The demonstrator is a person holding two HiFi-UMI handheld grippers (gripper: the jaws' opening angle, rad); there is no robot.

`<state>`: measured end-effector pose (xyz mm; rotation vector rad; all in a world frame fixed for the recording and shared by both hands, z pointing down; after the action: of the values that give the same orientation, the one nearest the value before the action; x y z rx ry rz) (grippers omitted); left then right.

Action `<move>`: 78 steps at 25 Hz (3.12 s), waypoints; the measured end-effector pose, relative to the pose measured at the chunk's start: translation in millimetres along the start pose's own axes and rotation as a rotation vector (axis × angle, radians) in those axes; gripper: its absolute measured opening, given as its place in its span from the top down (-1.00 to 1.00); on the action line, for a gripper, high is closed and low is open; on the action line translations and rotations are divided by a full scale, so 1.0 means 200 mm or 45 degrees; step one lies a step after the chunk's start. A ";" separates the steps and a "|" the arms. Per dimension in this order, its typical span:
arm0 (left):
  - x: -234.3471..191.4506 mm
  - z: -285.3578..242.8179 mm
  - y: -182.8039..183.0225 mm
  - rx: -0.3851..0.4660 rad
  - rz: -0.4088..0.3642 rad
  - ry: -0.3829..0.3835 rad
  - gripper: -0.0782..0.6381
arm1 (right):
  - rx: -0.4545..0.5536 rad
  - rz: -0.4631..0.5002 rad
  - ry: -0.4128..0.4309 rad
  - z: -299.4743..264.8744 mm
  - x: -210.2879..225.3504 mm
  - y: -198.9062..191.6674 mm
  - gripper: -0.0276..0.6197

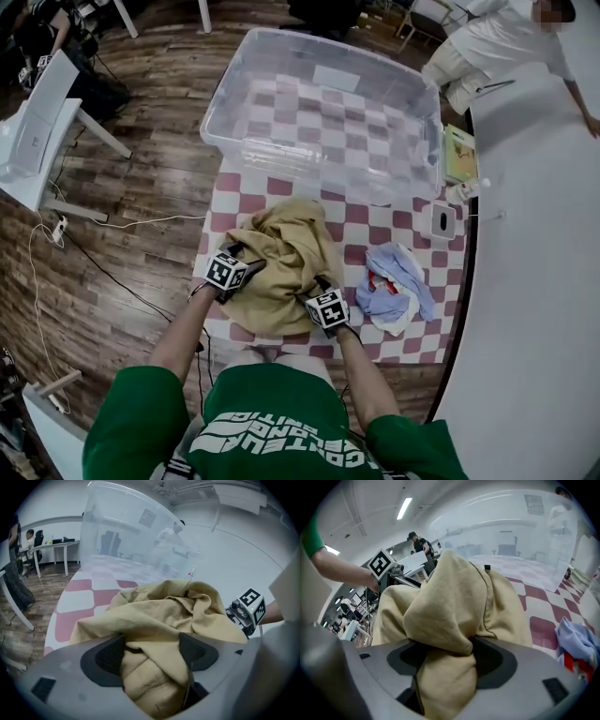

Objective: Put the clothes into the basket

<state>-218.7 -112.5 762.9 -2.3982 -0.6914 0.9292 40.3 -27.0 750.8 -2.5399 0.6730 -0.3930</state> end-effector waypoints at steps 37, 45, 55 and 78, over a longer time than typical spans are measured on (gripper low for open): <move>0.32 -0.15 -0.04 0.156 0.256 -0.283 0.29 | 0.077 0.022 0.063 -0.05 -0.05 0.09 0.40; 0.37 -0.06 0.00 0.290 0.239 -0.271 0.34 | 0.154 0.047 0.045 0.01 -0.09 0.16 0.51; 0.44 0.15 0.07 0.486 0.173 -0.243 0.36 | 0.300 0.134 0.016 0.16 -0.18 0.31 0.55; 0.82 0.99 0.59 0.999 -0.210 -0.227 0.36 | 0.869 0.302 -0.120 0.97 -0.47 0.90 0.57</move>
<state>-221.3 -54.0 485.3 -1.5632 -0.4544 1.0948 -34.0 -41.7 480.2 -1.8017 0.6559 -0.3424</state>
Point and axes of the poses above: the fingertips, and each gripper's own axes: z backward along the fingers, x to its right, y out of its top, the point moved 10 cm from there along z, backward along the fingers, and after that the axes turned 6 degrees about -y, right-handed, at the moved point
